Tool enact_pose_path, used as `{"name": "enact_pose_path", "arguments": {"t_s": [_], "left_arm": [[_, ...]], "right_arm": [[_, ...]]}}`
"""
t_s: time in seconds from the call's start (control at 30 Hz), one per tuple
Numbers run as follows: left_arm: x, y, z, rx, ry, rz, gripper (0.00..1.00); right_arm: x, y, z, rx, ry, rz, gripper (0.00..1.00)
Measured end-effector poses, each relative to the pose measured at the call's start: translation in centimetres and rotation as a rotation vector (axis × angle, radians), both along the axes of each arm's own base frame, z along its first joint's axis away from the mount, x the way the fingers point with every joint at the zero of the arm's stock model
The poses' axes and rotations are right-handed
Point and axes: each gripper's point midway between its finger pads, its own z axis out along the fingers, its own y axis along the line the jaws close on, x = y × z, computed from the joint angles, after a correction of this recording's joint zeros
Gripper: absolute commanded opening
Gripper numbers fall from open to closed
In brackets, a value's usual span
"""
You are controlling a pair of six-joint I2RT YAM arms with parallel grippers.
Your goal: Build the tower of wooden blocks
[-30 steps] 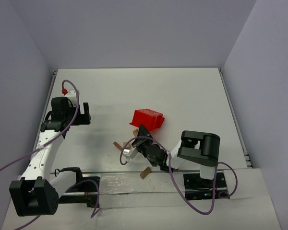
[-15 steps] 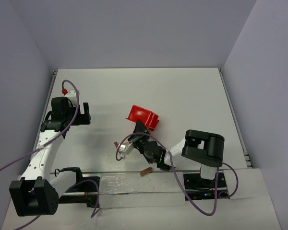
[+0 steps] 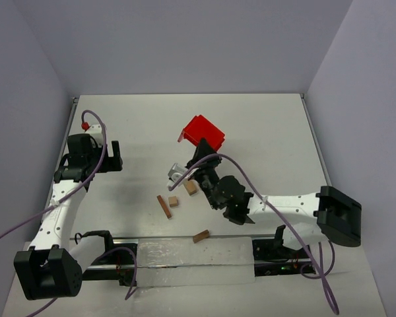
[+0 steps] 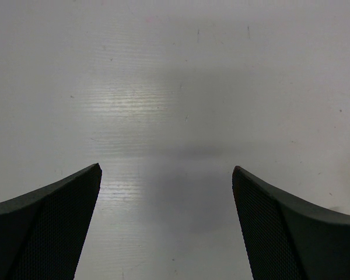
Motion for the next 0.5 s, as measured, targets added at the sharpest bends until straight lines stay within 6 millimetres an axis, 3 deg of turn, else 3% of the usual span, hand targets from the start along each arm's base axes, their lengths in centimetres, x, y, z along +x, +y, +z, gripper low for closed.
{"name": "enact_pose_path", "arguments": {"t_s": [0.33,0.5], "left_arm": [[-0.1,-0.7,0.5,-0.024,-0.018,-0.042,0.99],[-0.1,-1.0,0.5,-0.028,-0.020,-0.060,0.99]], "right_arm": [[3.8,-0.4,-1.6,0.095,0.432,0.057,0.00],[4.4,-1.5,-2.9,0.143,0.663,0.115,0.00]]}}
